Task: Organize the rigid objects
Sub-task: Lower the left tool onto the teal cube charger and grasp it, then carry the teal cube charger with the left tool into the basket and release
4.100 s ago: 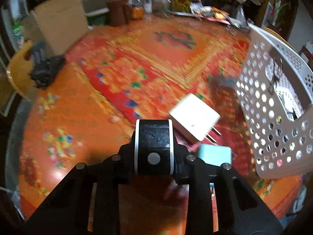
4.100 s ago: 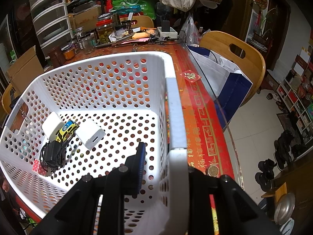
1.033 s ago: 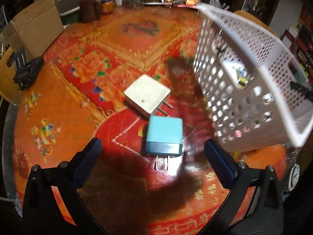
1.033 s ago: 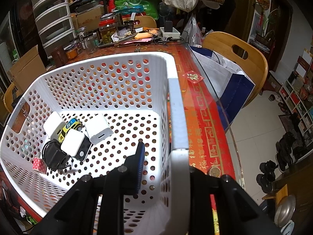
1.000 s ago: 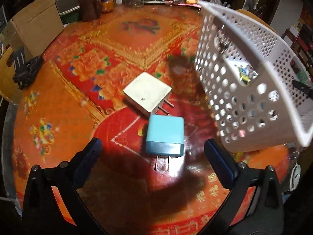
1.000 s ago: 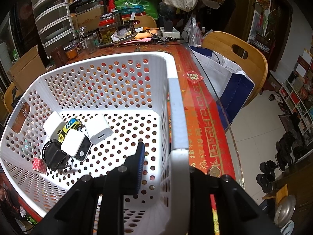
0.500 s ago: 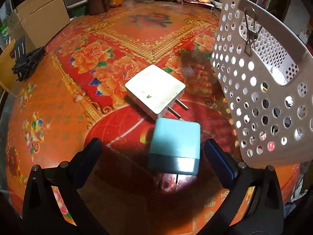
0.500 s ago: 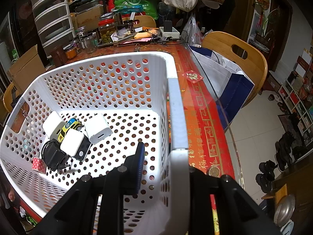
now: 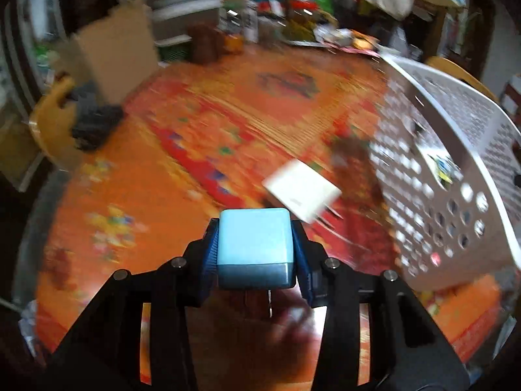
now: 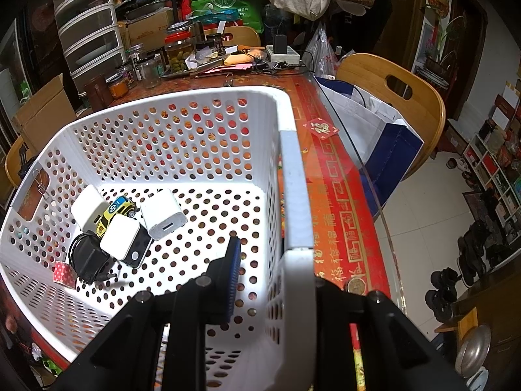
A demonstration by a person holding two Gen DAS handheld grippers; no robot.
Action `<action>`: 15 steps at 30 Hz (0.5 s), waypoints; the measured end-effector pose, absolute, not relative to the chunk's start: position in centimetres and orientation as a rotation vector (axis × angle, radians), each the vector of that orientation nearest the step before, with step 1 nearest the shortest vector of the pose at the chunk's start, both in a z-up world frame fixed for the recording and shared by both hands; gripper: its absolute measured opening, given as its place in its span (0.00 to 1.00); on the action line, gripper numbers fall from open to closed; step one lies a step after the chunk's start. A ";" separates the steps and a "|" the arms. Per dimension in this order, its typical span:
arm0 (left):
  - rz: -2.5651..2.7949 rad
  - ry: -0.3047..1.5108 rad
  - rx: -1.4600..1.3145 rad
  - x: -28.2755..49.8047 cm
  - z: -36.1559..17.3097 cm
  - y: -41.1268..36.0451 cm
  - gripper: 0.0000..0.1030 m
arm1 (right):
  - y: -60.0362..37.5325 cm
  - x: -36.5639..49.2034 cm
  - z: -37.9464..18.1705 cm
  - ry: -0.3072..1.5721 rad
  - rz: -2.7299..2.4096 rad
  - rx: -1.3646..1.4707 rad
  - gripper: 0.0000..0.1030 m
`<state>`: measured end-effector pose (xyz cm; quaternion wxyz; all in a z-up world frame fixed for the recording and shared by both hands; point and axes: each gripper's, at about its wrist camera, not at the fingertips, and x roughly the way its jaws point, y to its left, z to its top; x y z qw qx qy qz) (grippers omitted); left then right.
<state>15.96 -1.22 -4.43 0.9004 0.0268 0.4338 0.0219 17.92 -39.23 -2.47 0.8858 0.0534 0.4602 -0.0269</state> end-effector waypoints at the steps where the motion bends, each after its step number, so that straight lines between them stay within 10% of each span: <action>1: 0.075 0.889 0.063 16.0 -4.1 -0.9 0.38 | -39.2 17.9 -2.5 0.956 -0.056 0.111 0.22; 15: 0.177 0.812 0.111 18.2 -0.4 -0.2 0.38 | -39.3 18.0 -2.4 0.953 -0.051 0.104 0.22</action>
